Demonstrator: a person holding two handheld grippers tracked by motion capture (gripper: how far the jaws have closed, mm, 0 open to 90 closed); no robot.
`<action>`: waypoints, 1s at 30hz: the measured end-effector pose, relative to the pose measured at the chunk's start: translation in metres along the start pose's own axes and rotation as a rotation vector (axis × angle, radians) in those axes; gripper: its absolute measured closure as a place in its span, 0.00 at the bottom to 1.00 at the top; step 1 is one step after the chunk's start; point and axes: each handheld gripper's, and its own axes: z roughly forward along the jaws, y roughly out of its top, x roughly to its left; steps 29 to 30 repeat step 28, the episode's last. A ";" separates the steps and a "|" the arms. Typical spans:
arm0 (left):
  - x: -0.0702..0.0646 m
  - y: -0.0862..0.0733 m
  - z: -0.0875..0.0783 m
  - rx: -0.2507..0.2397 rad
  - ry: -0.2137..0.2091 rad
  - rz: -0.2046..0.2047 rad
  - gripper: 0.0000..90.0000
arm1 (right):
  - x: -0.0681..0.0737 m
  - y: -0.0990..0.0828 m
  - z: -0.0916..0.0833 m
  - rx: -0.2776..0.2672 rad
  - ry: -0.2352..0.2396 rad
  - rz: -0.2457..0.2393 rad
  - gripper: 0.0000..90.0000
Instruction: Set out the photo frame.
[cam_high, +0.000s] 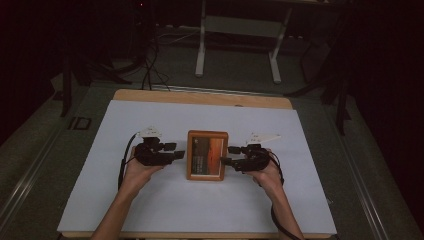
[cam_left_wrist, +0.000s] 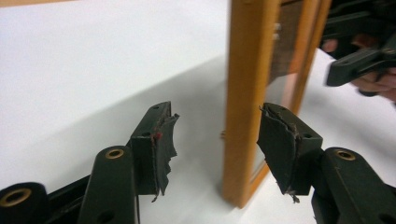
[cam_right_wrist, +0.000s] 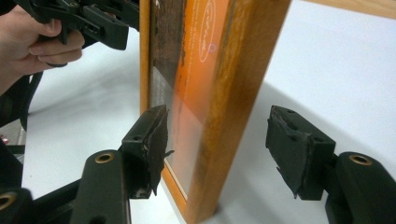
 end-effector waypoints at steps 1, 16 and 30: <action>0.001 -0.001 -0.002 -0.002 0.006 -0.003 0.50 | 0.000 0.000 -0.003 0.000 -0.007 -0.004 0.43; 0.012 -0.019 -0.015 0.044 0.146 -0.012 0.48 | -0.018 -0.018 -0.024 0.051 -0.121 0.028 0.41; 0.012 -0.040 -0.001 0.099 0.249 0.021 0.47 | -0.029 -0.028 -0.029 0.081 -0.197 0.040 0.40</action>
